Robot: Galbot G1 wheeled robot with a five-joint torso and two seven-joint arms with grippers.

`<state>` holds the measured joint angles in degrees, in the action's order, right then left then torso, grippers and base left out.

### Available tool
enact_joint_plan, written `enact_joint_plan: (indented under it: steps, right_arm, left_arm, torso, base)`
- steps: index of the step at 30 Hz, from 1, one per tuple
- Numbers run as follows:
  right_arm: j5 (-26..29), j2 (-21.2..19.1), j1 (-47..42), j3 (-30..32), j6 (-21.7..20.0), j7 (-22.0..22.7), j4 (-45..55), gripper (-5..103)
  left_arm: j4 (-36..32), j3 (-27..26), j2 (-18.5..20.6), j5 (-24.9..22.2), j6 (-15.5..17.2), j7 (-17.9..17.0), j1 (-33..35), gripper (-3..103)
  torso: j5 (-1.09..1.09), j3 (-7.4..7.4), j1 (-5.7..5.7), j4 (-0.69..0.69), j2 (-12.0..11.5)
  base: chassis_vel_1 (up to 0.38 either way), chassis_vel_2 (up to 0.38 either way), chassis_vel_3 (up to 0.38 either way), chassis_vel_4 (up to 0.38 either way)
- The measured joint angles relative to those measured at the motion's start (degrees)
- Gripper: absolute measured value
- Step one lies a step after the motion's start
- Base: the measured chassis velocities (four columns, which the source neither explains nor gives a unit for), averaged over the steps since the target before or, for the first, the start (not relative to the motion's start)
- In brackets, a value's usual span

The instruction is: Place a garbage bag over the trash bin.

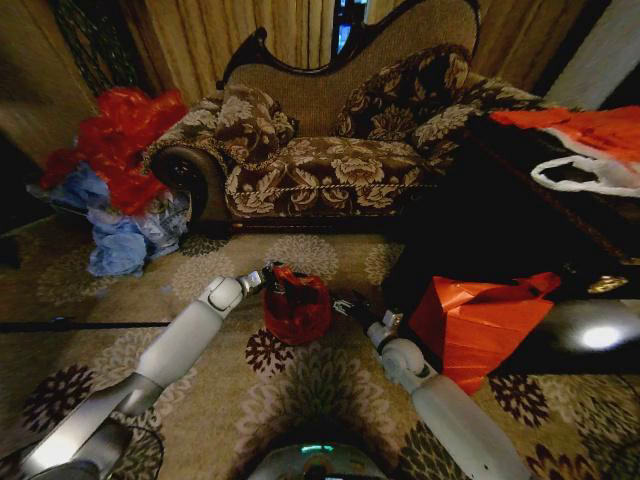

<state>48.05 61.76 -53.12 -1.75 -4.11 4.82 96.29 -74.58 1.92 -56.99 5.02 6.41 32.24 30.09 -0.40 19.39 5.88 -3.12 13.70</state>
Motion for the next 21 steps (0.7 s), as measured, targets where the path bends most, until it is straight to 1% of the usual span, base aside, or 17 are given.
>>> enact_joint_plan:
  steps: [3,5,8,9,12,13,14,16,17,18,20,21]
  right_arm:
    - [-0.11,0.05,0.01,0.0,0.14,-0.21,-0.3,100]
    - [-0.16,0.08,0.01,0.0,0.17,-0.31,-0.41,100]
    - [-0.58,0.2,-0.06,-0.11,0.34,-0.52,-0.83,100]
    - [-0.58,0.2,-0.06,-0.11,0.34,-0.52,-0.83,100]
    - [-0.86,0.29,-0.17,-0.25,0.43,-0.55,-1.01,100]
    - [-0.86,0.29,-0.17,-0.25,0.43,-0.55,-1.01,100]
    - [-0.89,0.29,-0.17,-0.24,0.47,-0.56,-1.05,100]
    - [-0.88,0.3,-0.16,-0.22,0.49,-0.56,-1.07,100]
    - [-0.89,0.27,-0.12,-0.17,0.53,-0.56,-1.08,100]
    - [-0.89,0.23,-0.11,-0.15,0.54,-0.56,-1.08,100]
    - [-1.09,0.08,-0.11,-0.15,0.6,-0.55,-1.06,100]
    - [-1.09,0.08,-0.11,-0.15,0.6,-0.55,-1.06,100]
  left_arm:
    - [2.5,0.13,-1.4,0.28,-1.11,0.06,-0.88,62]
    - [3.18,0.13,-1.94,0.39,-1.31,0.07,-1.16,62]
    - [5.39,0.31,-4.41,1.14,-2.37,0.04,-2.36,45]
    - [5.39,0.31,-4.41,1.14,-2.37,0.04,-2.36,45]
    - [5.73,0.77,-5.87,1.4,-2.51,-0.05,-3.35,30]
    - [5.73,0.77,-5.87,1.4,-2.51,-0.05,-3.35,30]
    - [6.02,0.93,-6.28,1.45,-2.43,-0.07,-3.76,24]
    - [6.48,1.02,-6.74,1.51,-2.39,-0.11,-4.1,24]
    - [7.3,1.09,-7.52,1.67,-2.33,-0.14,-4.62,14]
    - [7.6,1.12,-7.86,1.72,-2.29,-0.17,-4.87,14]
    - [7.93,1.29,-8.52,1.68,-1.9,-0.24,-5.55,3]
    - [7.93,1.29,-8.52,1.68,-1.9,-0.24,-5.55,3]
  torso:
    - [-0.01,0.0,0.0,0.01,0.0]
    - [0.0,0.0,0.0,0.01,0.0]
    - [-0.01,0.0,0.0,-0.01,0.0]
    - [-0.01,0.0,0.0,-0.01,0.0]
    - [0.0,0.0,0.0,0.0,0.0]
    - [0.0,0.0,0.0,0.0,0.0]
    - [0.0,0.0,0.0,0.0,0.0]
    - [0.01,0.0,0.0,0.0,0.0]
    - [-0.01,0.0,0.0,0.0,0.0]
    - [-0.02,0.0,0.0,0.0,0.0]
    - [-0.01,0.0,0.0,0.0,0.0]
    - [-0.01,0.0,0.0,0.0,0.0]
  base:
    - [0.0,0.0,0.0,0.0]
    - [0.0,0.0,0.0,0.0]
    - [0.0,0.0,0.0,0.0]
    - [0.0,0.0,0.0,0.0]
    - [0.0,0.0,0.0,0.0]
    - [0.0,0.0,0.0,0.0]
    - [0.0,0.0,0.0,0.0]
    - [0.0,0.0,0.0,0.0]
    - [0.0,0.0,0.0,0.0]
    - [0.0,0.0,0.0,0.0]
    - [0.0,0.0,0.0,0.0]
    - [0.0,0.0,0.0,0.0]
